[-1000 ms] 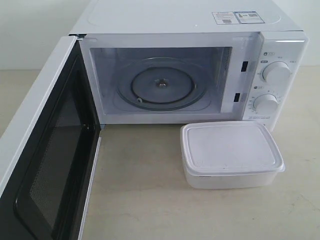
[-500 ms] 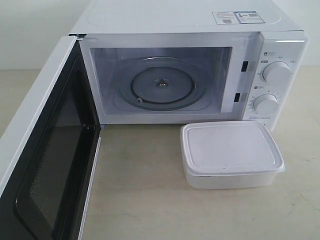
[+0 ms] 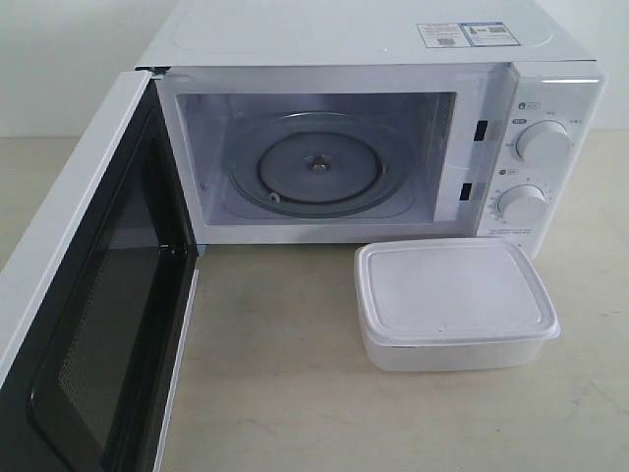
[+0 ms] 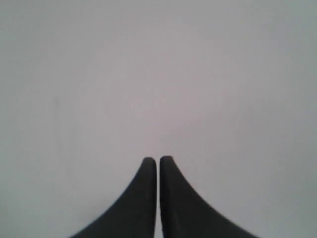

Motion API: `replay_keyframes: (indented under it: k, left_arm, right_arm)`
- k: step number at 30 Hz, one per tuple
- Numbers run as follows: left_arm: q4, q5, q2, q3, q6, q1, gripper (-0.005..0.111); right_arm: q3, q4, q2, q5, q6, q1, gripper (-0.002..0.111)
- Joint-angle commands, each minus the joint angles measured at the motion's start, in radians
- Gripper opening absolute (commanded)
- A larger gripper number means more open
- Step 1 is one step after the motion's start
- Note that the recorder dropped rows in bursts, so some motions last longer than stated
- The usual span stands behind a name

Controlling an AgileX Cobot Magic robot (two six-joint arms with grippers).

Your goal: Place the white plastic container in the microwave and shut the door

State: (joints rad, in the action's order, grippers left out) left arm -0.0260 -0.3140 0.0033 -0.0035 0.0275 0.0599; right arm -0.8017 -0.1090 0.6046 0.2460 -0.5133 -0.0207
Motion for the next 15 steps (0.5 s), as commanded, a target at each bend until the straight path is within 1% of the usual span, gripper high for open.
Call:
replay_keyframes:
  k: [1, 3, 6, 9, 12, 15]
  left_arm:
    - [-0.003, -0.001, -0.003, 0.004, -0.012, 0.005, 0.004]
    - [-0.003, -0.001, -0.003, 0.004, -0.012, 0.005, 0.004]
    - [-0.003, -0.001, -0.003, 0.004, -0.012, 0.005, 0.004]
    - [-0.003, -0.001, -0.003, 0.004, -0.012, 0.005, 0.004]
    - [-0.003, -0.001, -0.003, 0.004, -0.012, 0.005, 0.004]
    - [-0.003, -0.001, -0.003, 0.004, -0.012, 0.005, 0.004]
  right_arm:
    - [-0.008, -0.031, 0.157, -0.233, -0.031, 0.017, 0.0]
    - [-0.003, -0.031, 0.215, -0.376, -0.033, 0.053, 0.0]
    - [0.057, -0.017, 0.279, -0.438, -0.035, 0.12, 0.0]
    - [0.154, 0.127, 0.324, -0.408, -0.036, 0.197, 0.0]
    - [0.268, 0.264, 0.348, -0.331, -0.036, 0.287, 0.0]
    - [0.387, 0.363, 0.345, -0.254, -0.042, 0.371, 0.0]
